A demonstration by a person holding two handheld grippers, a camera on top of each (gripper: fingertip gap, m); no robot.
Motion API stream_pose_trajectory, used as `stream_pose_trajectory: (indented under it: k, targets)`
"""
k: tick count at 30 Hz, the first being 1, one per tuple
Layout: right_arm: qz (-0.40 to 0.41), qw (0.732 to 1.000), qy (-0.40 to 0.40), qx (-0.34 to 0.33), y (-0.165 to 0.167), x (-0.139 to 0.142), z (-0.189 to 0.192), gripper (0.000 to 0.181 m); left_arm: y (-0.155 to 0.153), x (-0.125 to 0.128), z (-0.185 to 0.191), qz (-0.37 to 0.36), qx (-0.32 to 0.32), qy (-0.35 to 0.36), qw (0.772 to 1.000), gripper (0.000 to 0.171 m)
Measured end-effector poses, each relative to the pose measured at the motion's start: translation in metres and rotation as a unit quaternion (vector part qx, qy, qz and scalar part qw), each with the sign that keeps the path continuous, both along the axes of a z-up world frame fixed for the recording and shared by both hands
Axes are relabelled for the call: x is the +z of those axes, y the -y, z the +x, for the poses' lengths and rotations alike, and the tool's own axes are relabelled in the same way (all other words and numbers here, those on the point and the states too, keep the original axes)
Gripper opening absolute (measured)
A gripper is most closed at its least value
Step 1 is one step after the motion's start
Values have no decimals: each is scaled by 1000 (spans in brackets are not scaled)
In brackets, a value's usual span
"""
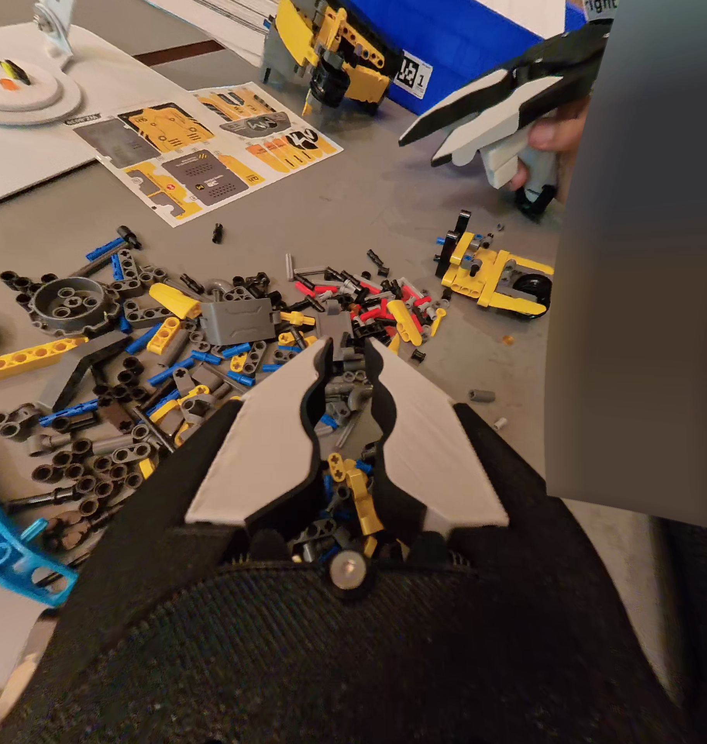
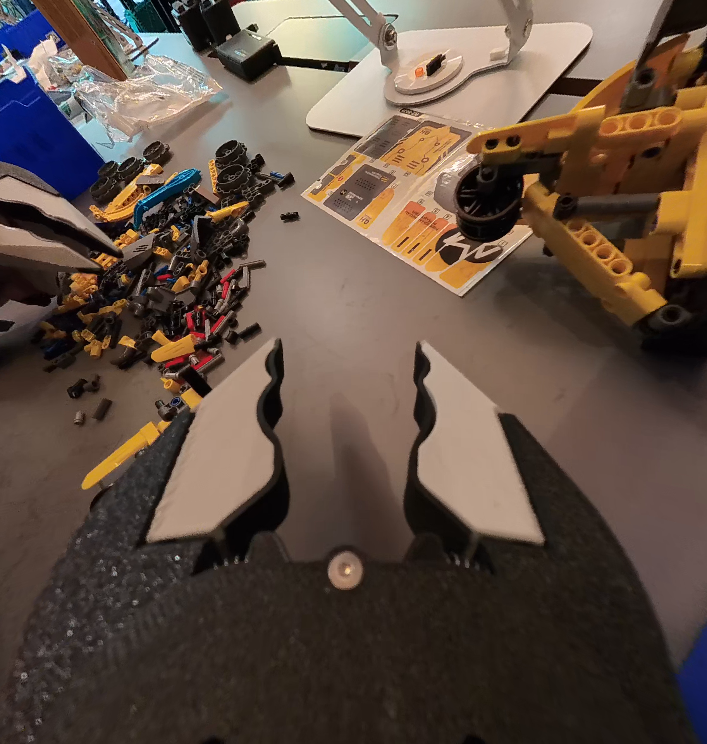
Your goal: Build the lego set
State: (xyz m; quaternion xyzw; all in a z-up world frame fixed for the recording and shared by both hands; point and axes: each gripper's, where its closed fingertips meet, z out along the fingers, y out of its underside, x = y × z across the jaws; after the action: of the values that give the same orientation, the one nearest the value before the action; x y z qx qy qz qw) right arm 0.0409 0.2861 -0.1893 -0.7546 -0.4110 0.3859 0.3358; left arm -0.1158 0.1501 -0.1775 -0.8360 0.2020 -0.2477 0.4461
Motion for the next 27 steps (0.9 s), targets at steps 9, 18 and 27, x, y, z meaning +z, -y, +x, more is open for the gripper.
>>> stream_pose_trajectory:
  k: [9, 18, 27]
  targets:
    - [-8, 1000, -3, 2, 1, 0, 0, 65, -2, 9, -11, 18, 23, -3, 1000, 14]
    - [5, 1000, 15, 9, 5, -4, -3, 65, -6, 23, -41, 51, 81, -18, 995, 19]
    - [2, 1000, 13, 11, 6, -4, -3, 65, 2, 13, -22, 26, 26, -21, 999, 13]
